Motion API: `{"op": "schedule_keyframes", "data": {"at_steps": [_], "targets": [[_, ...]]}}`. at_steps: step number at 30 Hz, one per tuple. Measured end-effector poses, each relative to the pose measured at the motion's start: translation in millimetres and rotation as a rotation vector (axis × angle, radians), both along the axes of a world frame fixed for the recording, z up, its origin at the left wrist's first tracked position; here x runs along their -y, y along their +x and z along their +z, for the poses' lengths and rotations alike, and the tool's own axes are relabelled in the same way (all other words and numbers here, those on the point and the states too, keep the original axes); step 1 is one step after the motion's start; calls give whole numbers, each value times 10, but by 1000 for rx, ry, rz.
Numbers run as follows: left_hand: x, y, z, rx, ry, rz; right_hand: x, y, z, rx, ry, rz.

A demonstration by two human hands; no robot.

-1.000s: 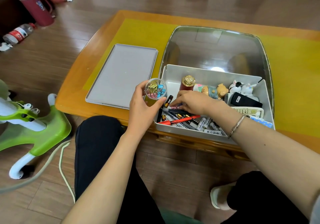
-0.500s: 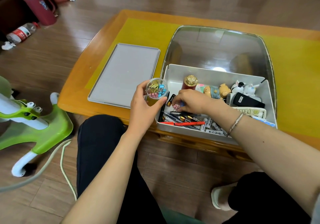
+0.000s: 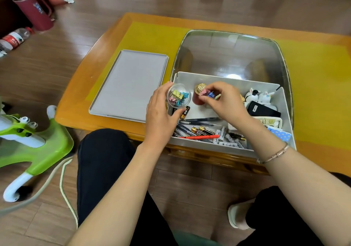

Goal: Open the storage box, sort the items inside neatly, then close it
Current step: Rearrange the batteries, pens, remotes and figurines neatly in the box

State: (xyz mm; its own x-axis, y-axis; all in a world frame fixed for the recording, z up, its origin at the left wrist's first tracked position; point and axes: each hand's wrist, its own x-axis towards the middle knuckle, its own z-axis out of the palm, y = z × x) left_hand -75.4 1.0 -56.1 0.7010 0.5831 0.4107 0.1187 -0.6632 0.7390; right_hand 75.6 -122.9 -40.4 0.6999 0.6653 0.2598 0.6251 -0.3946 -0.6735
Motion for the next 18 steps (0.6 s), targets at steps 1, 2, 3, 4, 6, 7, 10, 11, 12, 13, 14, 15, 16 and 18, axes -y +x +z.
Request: {"op": "schedule_keyframes", "data": {"at_steps": [1, 2, 3, 4, 6, 7, 10, 11, 12, 13, 14, 15, 16, 18], "targets": [[21, 25, -5, -7, 13, 11, 32, -10, 37, -5, 30, -19], [39, 48, -13, -20, 27, 19, 64, -23, 69, -13, 52, -28], [52, 67, -26, -35, 24, 24, 93, -37, 97, -26, 69, -31], [61, 84, -36, -52, 10, 33, 122, -52, 123, -38, 82, -33], [72, 118, -61, -81, -12, 54, 172, -91, 168, -46, 100, -42], [83, 133, -76, -94, -15, 50, 192, -110, 191, -46, 105, -46], [145, 173, -117, -150, -15, -1, 242, -157, 254, -10, 78, -32], [161, 177, -130, -164, 4, -14, 249, -171, 273, 19, 52, -18], [173, 176, -142, -173, 40, -25, 251, -185, 286, 54, 22, -5], [178, 174, -148, -181, 87, -37, 250, -194, 301, 91, -11, 7], [178, 170, -147, -194, 136, -50, 246, -201, 315, 122, -42, 19], [177, 167, -144, -211, 183, -64, 238, -207, 328, 145, -69, 30], [171, 163, -140, -229, 223, -76, 229, -211, 337, 162, -93, 43], [169, 163, -134, -256, 274, -87, 211, -213, 345, 187, -140, 57]]}}
